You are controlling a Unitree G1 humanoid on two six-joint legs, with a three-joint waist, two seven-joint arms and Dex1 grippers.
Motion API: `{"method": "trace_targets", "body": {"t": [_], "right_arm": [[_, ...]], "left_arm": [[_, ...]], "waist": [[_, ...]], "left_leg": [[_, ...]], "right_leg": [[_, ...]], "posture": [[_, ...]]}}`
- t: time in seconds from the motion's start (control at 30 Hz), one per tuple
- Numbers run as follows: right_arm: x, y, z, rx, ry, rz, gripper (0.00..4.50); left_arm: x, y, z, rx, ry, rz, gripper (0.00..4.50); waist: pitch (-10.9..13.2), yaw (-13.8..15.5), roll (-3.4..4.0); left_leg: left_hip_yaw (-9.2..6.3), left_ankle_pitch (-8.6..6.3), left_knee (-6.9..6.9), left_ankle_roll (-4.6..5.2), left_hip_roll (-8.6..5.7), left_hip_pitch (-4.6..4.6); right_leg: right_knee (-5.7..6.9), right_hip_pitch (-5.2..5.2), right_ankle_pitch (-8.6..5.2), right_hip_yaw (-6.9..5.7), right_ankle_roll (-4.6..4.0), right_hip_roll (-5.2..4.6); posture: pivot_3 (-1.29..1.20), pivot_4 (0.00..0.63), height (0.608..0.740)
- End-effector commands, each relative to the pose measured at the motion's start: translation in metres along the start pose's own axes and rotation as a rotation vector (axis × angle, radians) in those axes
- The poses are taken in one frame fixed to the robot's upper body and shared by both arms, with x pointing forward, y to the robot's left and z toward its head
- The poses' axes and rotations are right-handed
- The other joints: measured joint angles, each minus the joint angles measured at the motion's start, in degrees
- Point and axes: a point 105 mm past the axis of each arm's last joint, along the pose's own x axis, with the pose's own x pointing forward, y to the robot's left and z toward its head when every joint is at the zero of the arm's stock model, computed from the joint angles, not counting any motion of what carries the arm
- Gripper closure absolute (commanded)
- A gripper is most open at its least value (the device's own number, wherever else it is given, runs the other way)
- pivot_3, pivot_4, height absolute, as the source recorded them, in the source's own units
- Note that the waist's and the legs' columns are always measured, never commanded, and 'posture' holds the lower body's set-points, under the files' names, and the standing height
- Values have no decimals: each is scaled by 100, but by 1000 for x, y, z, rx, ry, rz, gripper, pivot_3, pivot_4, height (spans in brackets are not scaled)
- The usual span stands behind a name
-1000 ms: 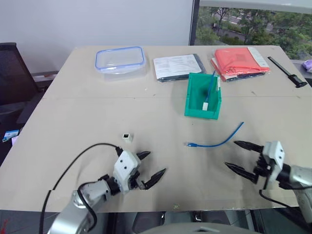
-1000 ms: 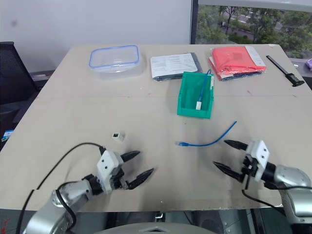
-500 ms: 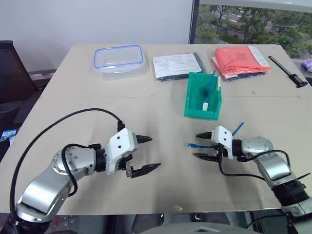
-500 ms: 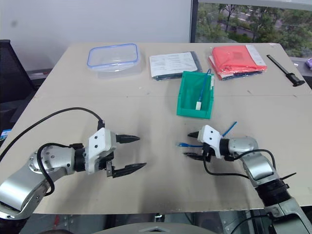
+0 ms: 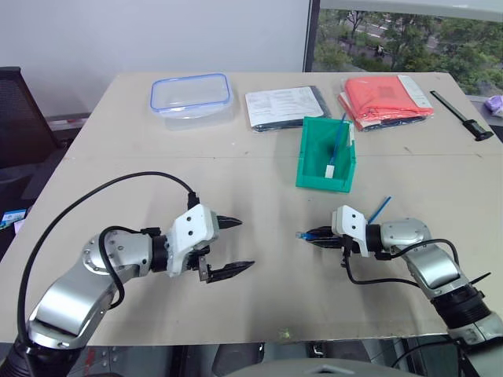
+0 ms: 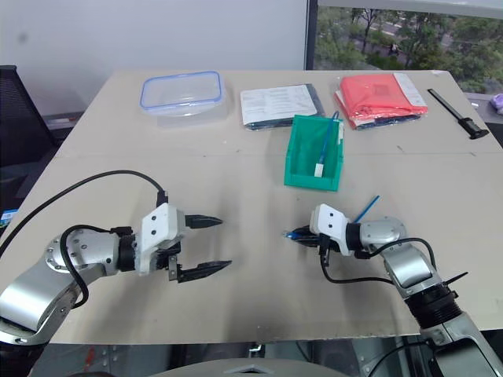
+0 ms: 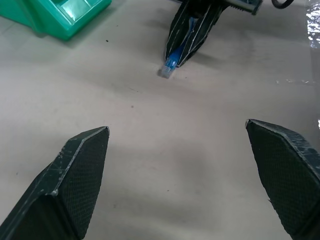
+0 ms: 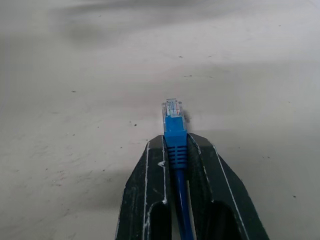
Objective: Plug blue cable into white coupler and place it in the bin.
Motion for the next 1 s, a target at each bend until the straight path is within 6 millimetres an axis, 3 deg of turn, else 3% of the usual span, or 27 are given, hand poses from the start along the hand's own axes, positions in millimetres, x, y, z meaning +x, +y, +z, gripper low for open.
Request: {"method": "trace_targets", "body": {"t": [0.03, 0.47, 0.57, 0.77, 0.87, 1.0], "right_arm": [[10, -6, 9, -43, -20, 10, 4392], [22, -33, 12, -71, -15, 49, 4392], [12, -33, 21, -50, -64, 32, 3399], [-23, -18, 39, 28, -175, -62, 442], [-39, -14, 44, 43, -219, -151, 442], [-59, -4, 37, 105, -216, -256, 442]], "left_arm": [[1, 1, 8, 50, -21, -5, 0], [7, 8, 7, 73, -20, -12, 0], [12, 12, 5, 81, -3, 1, 0], [24, 22, 12, 132, 22, -48, 0], [34, 33, 22, 151, 6, -66, 0], [58, 42, 24, 183, 16, -122, 0]], "waist": [[2, -20, -2], [3, -21, -2], [4, -5, -2], [5, 27, -2], [6, 29, -2], [8, 8, -6]], "left_leg": [[0, 0, 0, 0, 3, 0], [4, 0, 3, 0, 7, 0], [3, 0, 3, 0, 8, 0], [-11, 0, 3, 0, -1, -14], [-10, 0, 5, 0, -3, -13], [6, 0, 9, 1, -4, -8]], "right_leg": [[0, 0, 0, 0, 0, 1], [5, -2, 2, 0, -1, 20], [9, -2, 4, 0, 2, 18], [8, -5, 14, -2, 21, 9], [7, -4, 13, -6, 21, 12], [10, -5, 14, 0, 24, 25]], "posture": [[0, 150, 737], [0, 150, 737], [0, 150, 737], [0, 150, 737], [0, 150, 737], [0, 150, 737]]}}
